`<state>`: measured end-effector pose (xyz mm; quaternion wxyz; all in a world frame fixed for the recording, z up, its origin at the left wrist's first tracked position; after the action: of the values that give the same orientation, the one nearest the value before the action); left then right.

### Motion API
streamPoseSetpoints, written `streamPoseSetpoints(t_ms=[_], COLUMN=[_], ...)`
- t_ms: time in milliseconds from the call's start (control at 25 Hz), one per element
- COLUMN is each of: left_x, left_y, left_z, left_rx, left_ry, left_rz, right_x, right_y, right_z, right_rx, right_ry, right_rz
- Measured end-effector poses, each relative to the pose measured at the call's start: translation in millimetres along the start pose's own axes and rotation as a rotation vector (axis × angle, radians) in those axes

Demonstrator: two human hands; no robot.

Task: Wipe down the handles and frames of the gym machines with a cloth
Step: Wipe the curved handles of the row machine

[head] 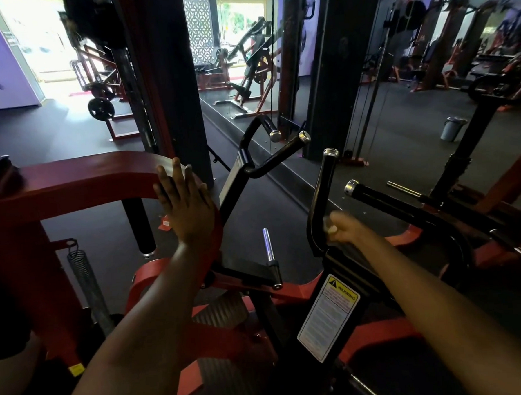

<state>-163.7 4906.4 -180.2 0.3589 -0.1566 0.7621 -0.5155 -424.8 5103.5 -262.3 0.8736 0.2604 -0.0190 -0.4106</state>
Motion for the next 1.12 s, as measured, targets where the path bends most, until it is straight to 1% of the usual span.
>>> streamPoseSetpoints(t_ms=[40, 80, 120, 160, 240, 280, 320, 360, 400, 440, 480, 520, 560, 600, 640, 720, 760, 800, 840, 880, 920, 960, 1000, 1040, 1080, 1120], left_x=[0, 0, 0, 0, 1, 0, -1, -1, -2, -3, -5, -5, -5, -5, -4, -3, -2, -1, -1, -1, -1, -2, -2, -3, -2, -2], left_y=[0, 0, 0, 0, 1, 1, 0, 0, 1, 2, 2, 3, 3, 3, 3, 2, 1, 1, 1, 1, 2, 3, 3, 3, 4, 4], left_z=[0, -1, -1, 0, 1, 0, 0, 0, -1, -3, -4, -5, -4, -4, -4, -3, -3, -3, -2, -1, -1, -1, -2, -2, -2, -2], left_rx=[0.001, 0.0, -0.004, -0.009, -0.013, -0.012, -0.019, -0.025, -0.026, -0.027, -0.031, -0.033, -0.031, -0.03, -0.034, -0.044, -0.036, -0.025, -0.022, -0.024, -0.026, -0.029, -0.03, -0.026, -0.019, -0.015], left_ry=[0.003, 0.001, -0.003, -0.006, 0.002, 0.005, 0.011, 0.019, 0.025, 0.031, 0.039, 0.044, 0.043, 0.037, 0.032, 0.032, 0.029, 0.021, 0.018, 0.018, 0.018, 0.017, 0.02, 0.025, 0.026, 0.022], left_rz=[-0.004, -0.014, -0.023, -0.032, -0.041, -0.042, -0.036, -0.026, -0.014, -0.004, 0.0, 0.002, 0.006, 0.009, 0.012, 0.021, 0.022, 0.021, 0.019, 0.016, 0.01, 0.005, 0.003, 0.003, 0.004, 0.005], right_x=[1, 3, 3, 3, 6, 12, 16, 18, 19, 22, 26, 27, 25, 21, 15, 13, 20, 30, 39, 45, 44, 35, 29, 27, 26, 29], right_y=[-6, -7, -5, -1, 6, 11, 18, 28, 38, 52, 59, 60, 54, 38, 22, 8, 8, 12, 10, 12, 14, 13, 12, 18, 20, 23], right_z=[14, 24, 29, 28, 10, 2, 1, 11, 35, 67, 97, 121, 136, 142, 139, 106, 85, 63, 49, 49, 62, 80, 94, 103, 107, 104], right_rx=[-0.026, -0.076, -0.134, -0.174, -0.166, -0.15, -0.138, -0.196, -0.32, -0.5, -0.695, -0.828, -0.879, -0.865, -0.807, -0.669, -0.675, -0.664, -0.681, -0.689, -0.757, -0.842, -0.93, -0.971, -1.005, -1.03], right_ry=[-0.183, -0.3, -0.334, -0.287, -0.104, 0.036, 0.239, 0.505, 0.736, 0.887, 0.949, 0.98, 1.06, 1.154, 1.259, 1.452, 1.534, 1.562, 1.657, 1.77, 1.774, 1.751, 1.781, 1.79, 1.83, 1.884], right_rz=[-0.051, -0.122, -0.2, -0.263, -0.287, -0.246, -0.204, -0.218, -0.318, -0.438, -0.521, -0.576, -0.608, -0.617, -0.615, -0.614, -0.584, -0.437, -0.34, -0.303, -0.311, -0.364, -0.42, -0.462, -0.456, -0.379])
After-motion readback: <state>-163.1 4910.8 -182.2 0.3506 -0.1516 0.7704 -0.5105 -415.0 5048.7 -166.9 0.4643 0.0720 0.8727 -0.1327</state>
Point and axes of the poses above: each hand's wrist, its own y-axis away from the middle knuckle, its own x-axis out of the palm, z = x × y, the point moved 6 cm from there along -y, towards the middle knuckle
